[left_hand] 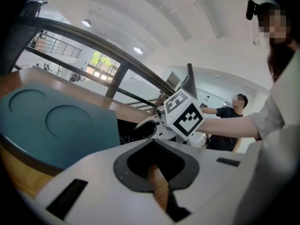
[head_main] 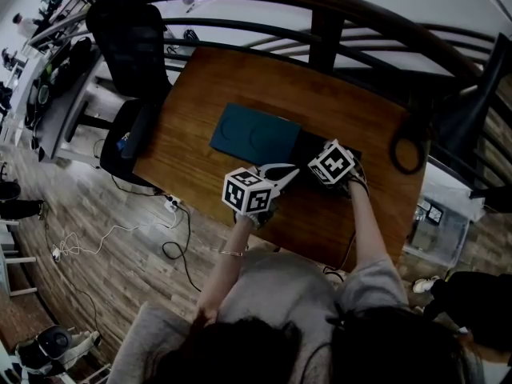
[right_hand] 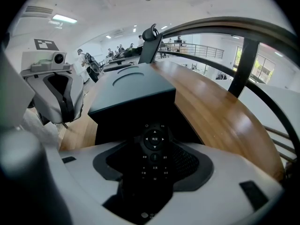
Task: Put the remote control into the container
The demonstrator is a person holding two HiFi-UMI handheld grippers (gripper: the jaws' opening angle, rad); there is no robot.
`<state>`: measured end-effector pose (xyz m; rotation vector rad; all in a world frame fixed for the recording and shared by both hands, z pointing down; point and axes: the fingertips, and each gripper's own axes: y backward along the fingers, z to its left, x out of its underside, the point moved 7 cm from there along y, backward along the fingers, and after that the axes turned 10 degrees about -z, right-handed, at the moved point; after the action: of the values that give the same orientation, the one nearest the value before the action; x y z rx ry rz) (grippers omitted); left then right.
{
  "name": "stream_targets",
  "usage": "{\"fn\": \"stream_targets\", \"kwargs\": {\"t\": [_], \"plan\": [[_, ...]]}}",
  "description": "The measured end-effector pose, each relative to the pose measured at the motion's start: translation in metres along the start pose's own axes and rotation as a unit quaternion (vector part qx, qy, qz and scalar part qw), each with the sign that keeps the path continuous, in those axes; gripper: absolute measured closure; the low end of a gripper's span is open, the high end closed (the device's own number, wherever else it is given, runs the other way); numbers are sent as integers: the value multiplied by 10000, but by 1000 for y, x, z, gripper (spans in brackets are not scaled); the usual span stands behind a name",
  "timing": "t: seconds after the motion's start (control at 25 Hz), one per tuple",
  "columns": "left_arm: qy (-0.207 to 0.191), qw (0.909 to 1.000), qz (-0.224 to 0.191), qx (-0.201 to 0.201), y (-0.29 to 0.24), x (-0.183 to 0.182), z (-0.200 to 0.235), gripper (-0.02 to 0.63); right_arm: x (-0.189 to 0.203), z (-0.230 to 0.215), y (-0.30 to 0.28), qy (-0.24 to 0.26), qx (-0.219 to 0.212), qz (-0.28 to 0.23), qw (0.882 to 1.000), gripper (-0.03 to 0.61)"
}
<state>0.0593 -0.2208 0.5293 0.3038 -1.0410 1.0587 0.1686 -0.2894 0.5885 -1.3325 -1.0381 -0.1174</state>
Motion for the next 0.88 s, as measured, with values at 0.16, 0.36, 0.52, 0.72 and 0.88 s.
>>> {"fn": "stream_targets", "kwargs": {"t": [0.16, 0.36, 0.52, 0.72, 0.88], "plan": [[-21, 10000, -15, 22, 3, -1, -2, 611, 1, 1, 2, -78, 65, -34, 9999, 348], [-36, 9999, -60, 74, 5, -3, -3, 611, -3, 2, 11, -253, 220, -276, 9991, 348], [-53, 9998, -106, 129, 7, -4, -4, 611, -10, 1, 24, -386, 441, -590, 9965, 350], [-111, 9995, -206, 206, 8, -9, -6, 611, -17, 4, 44, -759, 612, -1168, 9884, 354], [-161, 9990, -286, 305, 9, -12, -11, 611, -20, 12, 59, -869, 743, -1532, 9816, 408]]}}
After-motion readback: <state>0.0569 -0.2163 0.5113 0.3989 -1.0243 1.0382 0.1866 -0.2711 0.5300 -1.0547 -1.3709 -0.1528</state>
